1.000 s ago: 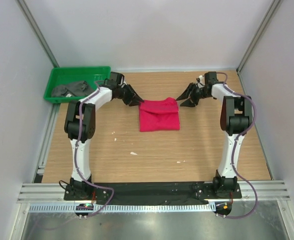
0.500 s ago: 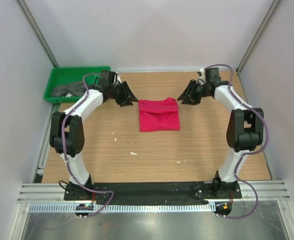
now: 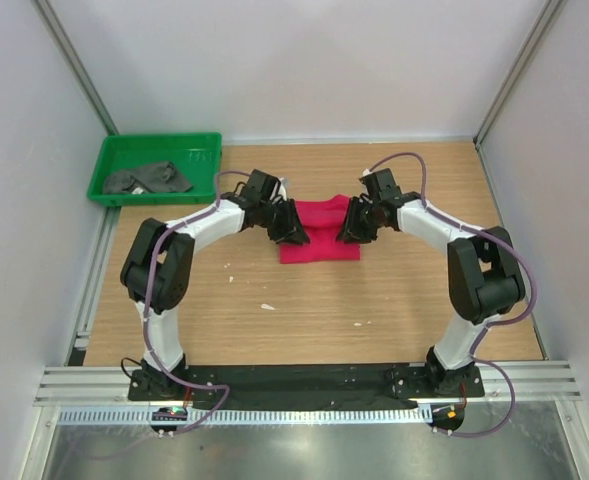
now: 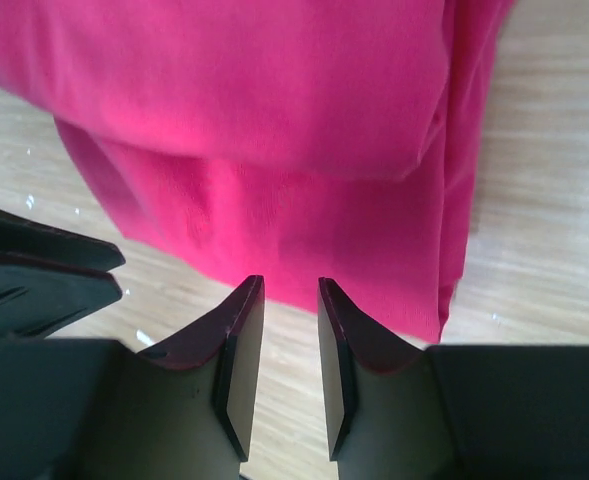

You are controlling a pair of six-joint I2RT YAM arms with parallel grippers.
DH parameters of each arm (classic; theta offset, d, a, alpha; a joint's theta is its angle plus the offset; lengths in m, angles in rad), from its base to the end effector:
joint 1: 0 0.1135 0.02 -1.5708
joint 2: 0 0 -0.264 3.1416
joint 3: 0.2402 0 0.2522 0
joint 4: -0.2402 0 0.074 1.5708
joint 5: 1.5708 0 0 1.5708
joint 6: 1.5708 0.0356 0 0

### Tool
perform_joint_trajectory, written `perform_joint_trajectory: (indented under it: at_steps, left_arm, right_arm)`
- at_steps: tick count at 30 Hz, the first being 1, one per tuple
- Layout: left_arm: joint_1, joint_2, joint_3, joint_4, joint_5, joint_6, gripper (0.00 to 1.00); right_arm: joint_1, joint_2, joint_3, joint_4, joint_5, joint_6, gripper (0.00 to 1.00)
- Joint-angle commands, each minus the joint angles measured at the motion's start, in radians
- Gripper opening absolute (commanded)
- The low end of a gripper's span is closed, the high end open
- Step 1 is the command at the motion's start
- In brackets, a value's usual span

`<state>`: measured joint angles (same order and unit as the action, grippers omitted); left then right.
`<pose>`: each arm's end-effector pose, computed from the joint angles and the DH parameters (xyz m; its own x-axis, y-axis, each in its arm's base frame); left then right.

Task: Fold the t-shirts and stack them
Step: Fold the tshirt

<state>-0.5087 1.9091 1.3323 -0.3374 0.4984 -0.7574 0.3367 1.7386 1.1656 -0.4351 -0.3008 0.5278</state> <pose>0.3497 -0.2145 0.1959 -0.9717 -0.1491 -0.1834 0.0208 0.7192 -0.6945 0.3364 0.1289 0.2001 -0.9237 0.1863 -0.3347 0.0006 0.8744 0.4852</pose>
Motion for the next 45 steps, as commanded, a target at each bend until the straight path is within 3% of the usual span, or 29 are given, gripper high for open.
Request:
perform_joint_trajectory:
  at_steps: [1, 9, 13, 14, 17, 18, 20, 21, 22, 25, 27, 31, 32, 33, 36, 40, 45]
  left_arm:
    - [0.009, 0.037, 0.073, 0.075, 0.015, -0.023, 0.29]
    - [0.009, 0.024, 0.07, 0.038, -0.032, -0.017, 0.27]
    - [0.009, -0.05, 0.047, -0.009, -0.121, -0.003, 0.29]
    - [0.016, -0.079, 0.056, -0.041, -0.174, 0.006, 0.31]
    - [0.036, -0.061, 0.082, -0.048, -0.175, 0.004, 0.36]
    - [0.042, -0.049, 0.091, -0.049, -0.167, -0.003, 0.37]
    - [0.067, -0.021, 0.137, -0.038, -0.141, -0.005, 0.47]
    - [0.073, 0.008, 0.159, -0.04, -0.138, 0.0, 0.5]
    - [0.091, 0.027, 0.18, -0.049, -0.126, 0.013, 0.56]
    - [0.12, 0.091, 0.247, -0.048, -0.097, 0.062, 0.63]
    - [0.13, 0.145, 0.313, -0.055, -0.038, 0.084, 0.63]
    - [0.133, 0.217, 0.389, -0.028, 0.04, 0.084, 0.51]
    - [0.133, 0.225, 0.401, -0.037, 0.031, 0.07, 0.52]
    - [0.133, 0.231, 0.418, -0.049, 0.008, 0.067, 0.59]
    - [0.133, 0.22, 0.423, -0.087, -0.084, 0.085, 0.7]
    - [0.133, 0.208, 0.435, -0.16, -0.191, 0.139, 0.71]
    - [0.139, 0.274, 0.481, -0.202, -0.172, 0.155, 0.72]
  right_arm:
    - [0.01, 0.042, 0.057, 0.065, 0.069, -0.014, 0.34]
    - [0.015, 0.122, 0.132, 0.096, 0.144, -0.043, 0.33]
    - [0.015, 0.234, 0.281, 0.17, 0.265, -0.069, 0.33]
    - [0.001, 0.359, 0.535, 0.112, 0.296, -0.058, 0.37]
    - [-0.005, 0.429, 0.664, 0.13, 0.272, -0.058, 0.4]
    - [-0.008, 0.459, 0.8, 0.045, 0.258, -0.063, 0.4]
    - [-0.011, 0.466, 0.876, -0.039, 0.23, -0.078, 0.42]
    - [-0.011, 0.441, 0.852, -0.047, 0.224, -0.08, 0.44]
    - [-0.016, 0.421, 0.838, -0.06, 0.221, -0.078, 0.53]
    - [-0.048, 0.345, 0.737, -0.105, 0.168, -0.101, 0.56]
    - [-0.064, 0.285, 0.636, -0.093, 0.144, -0.136, 0.56]
    - [-0.074, 0.231, 0.5, 0.011, 0.048, -0.176, 0.54]
    - [-0.077, 0.24, 0.496, 0.016, 0.031, -0.178, 0.54]
    - [-0.082, 0.26, 0.503, 0.013, 0.019, -0.181, 0.55]
    - [-0.093, 0.303, 0.538, -0.007, -0.024, -0.232, 0.58]
    - [-0.103, 0.363, 0.571, -0.008, -0.049, -0.278, 0.58]
    - [-0.114, 0.429, 0.626, -0.05, -0.031, -0.298, 0.57]
